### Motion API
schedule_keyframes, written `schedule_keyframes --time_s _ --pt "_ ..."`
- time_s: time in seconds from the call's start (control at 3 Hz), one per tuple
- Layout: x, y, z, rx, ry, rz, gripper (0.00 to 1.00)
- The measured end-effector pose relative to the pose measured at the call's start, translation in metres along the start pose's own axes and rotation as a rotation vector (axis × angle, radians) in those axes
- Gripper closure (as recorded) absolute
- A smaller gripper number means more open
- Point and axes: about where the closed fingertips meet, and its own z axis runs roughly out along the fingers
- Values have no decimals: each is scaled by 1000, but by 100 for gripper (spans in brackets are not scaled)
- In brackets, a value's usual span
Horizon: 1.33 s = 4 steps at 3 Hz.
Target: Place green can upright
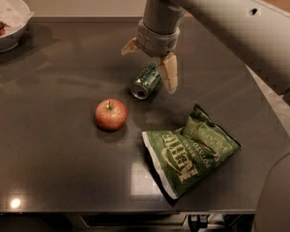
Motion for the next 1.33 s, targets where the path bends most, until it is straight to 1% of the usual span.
schedule_keyframes --time_s 0.33,0.67,1.0,1.33 --pt "-7 1 14 -36 36 -76 0" --pt "-7 3 24 -66 65 -123 0" --pt "2 3 32 -91 95 -163 0" --pt "10 2 34 -103 117 -189 16"
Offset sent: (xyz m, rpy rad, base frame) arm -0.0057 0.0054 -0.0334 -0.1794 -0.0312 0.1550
